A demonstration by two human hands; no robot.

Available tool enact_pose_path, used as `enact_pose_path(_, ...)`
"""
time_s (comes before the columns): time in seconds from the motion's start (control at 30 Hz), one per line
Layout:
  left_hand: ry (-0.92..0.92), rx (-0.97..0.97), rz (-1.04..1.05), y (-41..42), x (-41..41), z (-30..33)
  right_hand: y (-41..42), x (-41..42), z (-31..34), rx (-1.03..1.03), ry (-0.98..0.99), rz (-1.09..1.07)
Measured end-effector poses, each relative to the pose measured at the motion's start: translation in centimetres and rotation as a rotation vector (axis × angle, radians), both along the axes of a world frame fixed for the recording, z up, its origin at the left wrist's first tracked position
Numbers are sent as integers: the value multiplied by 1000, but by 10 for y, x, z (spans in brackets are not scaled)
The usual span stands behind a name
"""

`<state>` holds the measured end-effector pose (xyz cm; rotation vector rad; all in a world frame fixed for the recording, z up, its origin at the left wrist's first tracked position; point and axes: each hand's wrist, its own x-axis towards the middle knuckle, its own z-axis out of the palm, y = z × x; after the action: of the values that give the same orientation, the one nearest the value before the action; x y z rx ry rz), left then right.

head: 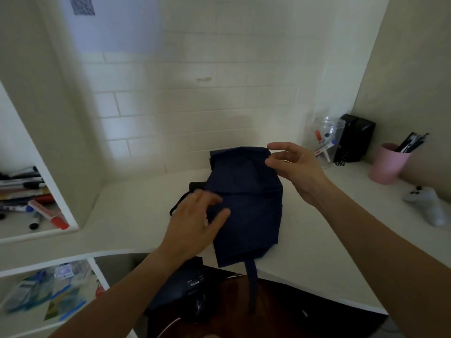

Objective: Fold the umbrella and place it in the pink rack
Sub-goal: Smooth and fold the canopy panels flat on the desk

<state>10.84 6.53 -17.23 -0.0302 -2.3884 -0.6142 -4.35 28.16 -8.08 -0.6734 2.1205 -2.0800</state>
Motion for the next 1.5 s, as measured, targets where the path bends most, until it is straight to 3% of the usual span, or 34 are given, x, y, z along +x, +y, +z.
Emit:
enact_pose_path(0.07, 102, 343, 91, 4, -10, 18, 6, 7, 1, -13, 32, 24)
enact_pose_path(0.13, 178, 422, 130, 6, -19, 36, 12, 14, -1, 13, 75, 38)
enact_pose_path(0.33, 207, -12, 89, 5, -35, 63, 20, 30, -10, 131, 217, 54)
enact_pose_path(0.53, 241, -350, 4, 1, -11, 56, 29, 38, -26, 198, 262, -102)
enact_pose_path(0.7, 236, -385, -17, 5, 6, 46, 34, 45, -42, 222, 201, -85)
enact_pose_path(0.83, 235, -401, -24, 8, 15, 43, 35, 50, -51, 257, 404, -126)
enact_pose_path(1.13, 266, -591, -106, 9, 28, 31, 46, 59, -70, 306, 651, -142)
enact_pose_path(1.5, 288, -559, -214, 21, 38, 17, 62, 68, -75, 516, 930, -146)
